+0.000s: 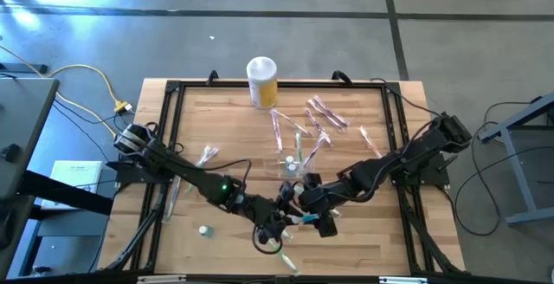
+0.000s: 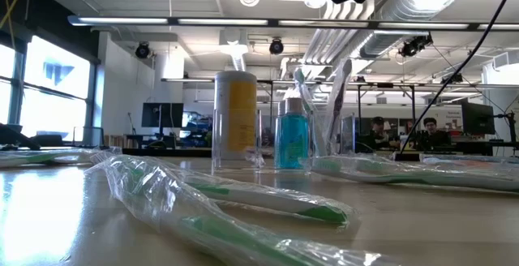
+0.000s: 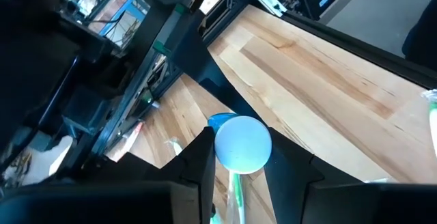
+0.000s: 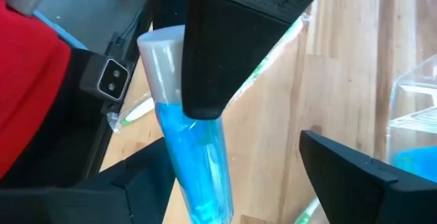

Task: Pick & Place toothbrushing station
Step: Put the mouthwash bottle into the transparent organizer

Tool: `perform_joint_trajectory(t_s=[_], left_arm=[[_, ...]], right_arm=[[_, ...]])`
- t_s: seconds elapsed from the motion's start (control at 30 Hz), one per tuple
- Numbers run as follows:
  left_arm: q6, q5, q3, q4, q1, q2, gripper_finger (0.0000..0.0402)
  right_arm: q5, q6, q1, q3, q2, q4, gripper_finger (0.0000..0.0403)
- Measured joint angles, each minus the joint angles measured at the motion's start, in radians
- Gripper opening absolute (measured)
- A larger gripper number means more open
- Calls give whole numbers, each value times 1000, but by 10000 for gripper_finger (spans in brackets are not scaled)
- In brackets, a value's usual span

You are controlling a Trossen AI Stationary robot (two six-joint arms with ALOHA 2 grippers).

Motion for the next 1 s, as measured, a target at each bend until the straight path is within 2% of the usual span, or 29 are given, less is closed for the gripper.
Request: perform_joint_trajectory(t_s=[0.27,0.6,0.8,1.0], left_arm=[[-18,-36,0,-4,0,0,92],[-29,-47,0,-28,0,0,92],[-55,-79,0,-59,-1,-9,92],[-154,-107,7,-126,2,-42,92]], right_arm=[[5,-7,0,-2,-13,-15,291],[4,1,1,-2,-18,-115,291],[24,104,0,0,-32,-210,291],[76,207,18,0,-31,-309,291]])
